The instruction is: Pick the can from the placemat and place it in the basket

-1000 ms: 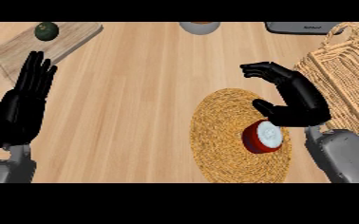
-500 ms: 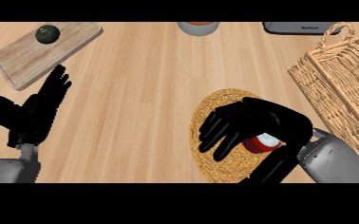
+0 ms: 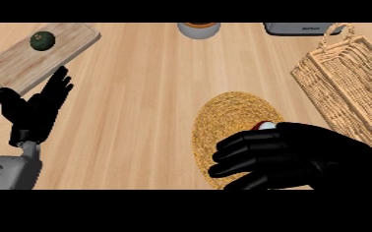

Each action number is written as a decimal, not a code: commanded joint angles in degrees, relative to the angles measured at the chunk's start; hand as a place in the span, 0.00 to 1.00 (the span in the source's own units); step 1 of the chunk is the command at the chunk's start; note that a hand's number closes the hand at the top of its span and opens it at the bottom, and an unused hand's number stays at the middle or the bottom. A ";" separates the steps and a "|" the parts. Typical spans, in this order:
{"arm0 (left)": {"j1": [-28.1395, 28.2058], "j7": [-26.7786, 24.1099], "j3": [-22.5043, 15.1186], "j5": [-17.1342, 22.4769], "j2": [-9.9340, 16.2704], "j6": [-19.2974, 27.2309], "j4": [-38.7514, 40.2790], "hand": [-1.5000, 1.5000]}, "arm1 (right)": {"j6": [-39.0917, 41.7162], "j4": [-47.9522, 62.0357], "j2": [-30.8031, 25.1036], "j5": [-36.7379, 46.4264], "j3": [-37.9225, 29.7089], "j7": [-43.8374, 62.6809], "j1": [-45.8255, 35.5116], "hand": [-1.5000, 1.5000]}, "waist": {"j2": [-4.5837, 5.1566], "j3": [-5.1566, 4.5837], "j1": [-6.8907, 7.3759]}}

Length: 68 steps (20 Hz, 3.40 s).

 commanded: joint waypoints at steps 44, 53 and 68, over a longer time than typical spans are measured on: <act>-3.78 1.75 2.92 -2.80 -3.95 -3.33 2.23 0.50 | 9.86 28.55 -2.72 24.71 -8.28 -15.82 -2.70 0.00 | 0.40 0.14 1.40; -2.61 2.50 4.42 -4.32 -3.55 -5.05 0.77 0.50 | 7.32 34.63 0.36 34.27 -4.39 -17.60 -4.64 0.00 | 0.27 0.10 1.16; -5.16 2.67 6.00 -7.52 -6.00 -5.11 3.50 0.50 | 3.25 45.58 3.15 43.29 -2.48 -28.34 -5.95 0.00 | 0.33 0.11 0.96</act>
